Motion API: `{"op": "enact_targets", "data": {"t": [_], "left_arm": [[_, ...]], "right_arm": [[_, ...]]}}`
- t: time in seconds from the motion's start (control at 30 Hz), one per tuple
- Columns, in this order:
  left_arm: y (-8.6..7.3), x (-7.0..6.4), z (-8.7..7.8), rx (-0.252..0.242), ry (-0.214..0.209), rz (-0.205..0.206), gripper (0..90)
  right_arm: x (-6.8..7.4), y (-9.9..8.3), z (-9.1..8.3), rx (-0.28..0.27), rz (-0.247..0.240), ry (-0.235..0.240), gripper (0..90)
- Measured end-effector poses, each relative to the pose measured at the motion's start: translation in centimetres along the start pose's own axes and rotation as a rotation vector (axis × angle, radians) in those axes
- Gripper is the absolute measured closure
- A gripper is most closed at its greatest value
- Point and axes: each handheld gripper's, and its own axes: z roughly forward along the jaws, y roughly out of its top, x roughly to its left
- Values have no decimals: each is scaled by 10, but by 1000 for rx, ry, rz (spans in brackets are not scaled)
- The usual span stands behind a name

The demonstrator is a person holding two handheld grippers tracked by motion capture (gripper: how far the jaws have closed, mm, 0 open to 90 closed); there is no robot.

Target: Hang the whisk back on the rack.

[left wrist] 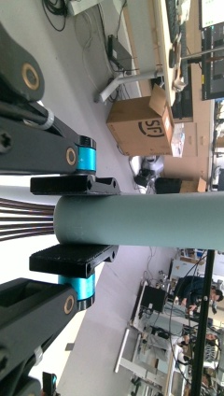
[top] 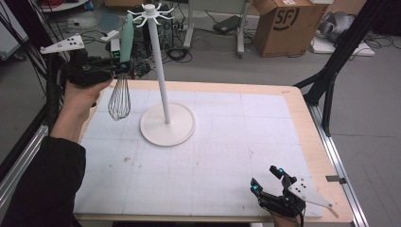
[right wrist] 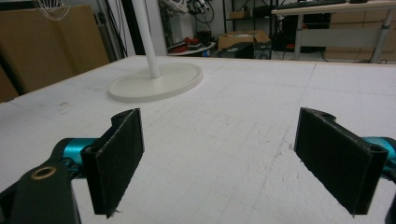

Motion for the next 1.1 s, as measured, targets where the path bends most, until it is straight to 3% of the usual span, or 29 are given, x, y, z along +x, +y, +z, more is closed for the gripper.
{"op": "enact_targets", "data": {"t": [0.23,0.33,0.63,0.9,1.1], "left_arm": [[-1,2,1,-1,-21,-19,682],[-1,2,2,-2,-8,-25,552],[-5,1,1,-18,-29,-39,471],[-18,-11,-11,-44,-74,5,363],[-40,-29,-24,-51,-115,14,309]], "right_arm": [[0,0,0,0,0,-1,148],[1,0,-1,-2,3,-3,148],[0,0,-1,0,-2,-2,148],[1,0,0,-2,-9,7,148],[3,1,0,-2,-10,0,148]]}}
